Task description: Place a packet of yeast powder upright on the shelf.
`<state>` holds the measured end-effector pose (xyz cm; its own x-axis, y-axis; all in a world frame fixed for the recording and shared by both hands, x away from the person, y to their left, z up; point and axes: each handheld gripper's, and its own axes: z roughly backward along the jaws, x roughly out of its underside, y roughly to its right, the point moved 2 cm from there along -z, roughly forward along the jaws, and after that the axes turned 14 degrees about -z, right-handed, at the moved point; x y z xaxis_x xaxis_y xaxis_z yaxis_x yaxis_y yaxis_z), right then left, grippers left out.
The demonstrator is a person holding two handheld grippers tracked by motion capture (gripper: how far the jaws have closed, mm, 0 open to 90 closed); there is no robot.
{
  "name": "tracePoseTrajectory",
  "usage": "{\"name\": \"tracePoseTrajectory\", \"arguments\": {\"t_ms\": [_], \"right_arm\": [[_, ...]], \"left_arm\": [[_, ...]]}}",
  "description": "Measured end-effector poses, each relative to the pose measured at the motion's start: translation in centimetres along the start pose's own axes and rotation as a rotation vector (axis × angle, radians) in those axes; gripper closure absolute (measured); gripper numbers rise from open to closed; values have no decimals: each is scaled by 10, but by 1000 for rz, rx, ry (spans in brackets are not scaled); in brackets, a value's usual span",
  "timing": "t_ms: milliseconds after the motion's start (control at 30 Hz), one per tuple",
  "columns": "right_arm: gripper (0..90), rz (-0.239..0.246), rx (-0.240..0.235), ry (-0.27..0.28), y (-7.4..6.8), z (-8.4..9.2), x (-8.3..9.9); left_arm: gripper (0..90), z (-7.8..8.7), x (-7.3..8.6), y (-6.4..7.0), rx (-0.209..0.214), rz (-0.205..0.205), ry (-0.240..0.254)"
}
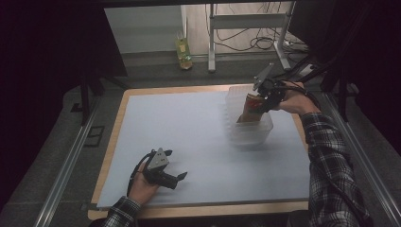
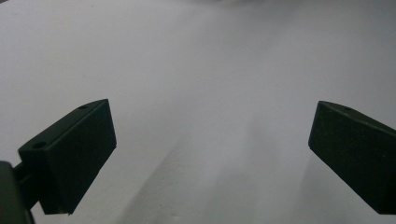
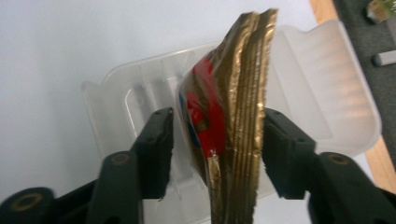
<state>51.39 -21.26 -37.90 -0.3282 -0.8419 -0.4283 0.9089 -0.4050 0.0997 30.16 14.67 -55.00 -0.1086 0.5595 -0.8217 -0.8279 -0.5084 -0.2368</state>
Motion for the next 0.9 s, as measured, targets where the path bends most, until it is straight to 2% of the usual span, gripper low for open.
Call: {"name": "tracePoseTrajectory", "arguments": {"t_ms": [133, 300, 433, 500, 633, 800, 900], "right_arm": [[383, -24, 10, 27, -1, 5, -1], [268, -77, -7, 47, -3, 2, 0], [217, -89, -6, 66, -3, 0, 2], [166, -128, -12, 108, -1, 3, 3], [127, -175, -24, 165, -2, 10, 2], [81, -216, -26, 185, -7, 13, 1], [76, -221, -27, 198, -9, 14, 1]], "left_arm": [[10, 0, 0, 0, -1, 0, 0], [9, -1, 0, 1, 1, -5, -4], [9, -2, 0, 1, 0, -3, -4], [9, -2, 0, 0, 0, -3, -5], [9, -2, 0, 1, 1, -3, -8], [9, -2, 0, 1, -1, -4, -7], [9, -1, 0, 0, -2, -3, -5]]}}
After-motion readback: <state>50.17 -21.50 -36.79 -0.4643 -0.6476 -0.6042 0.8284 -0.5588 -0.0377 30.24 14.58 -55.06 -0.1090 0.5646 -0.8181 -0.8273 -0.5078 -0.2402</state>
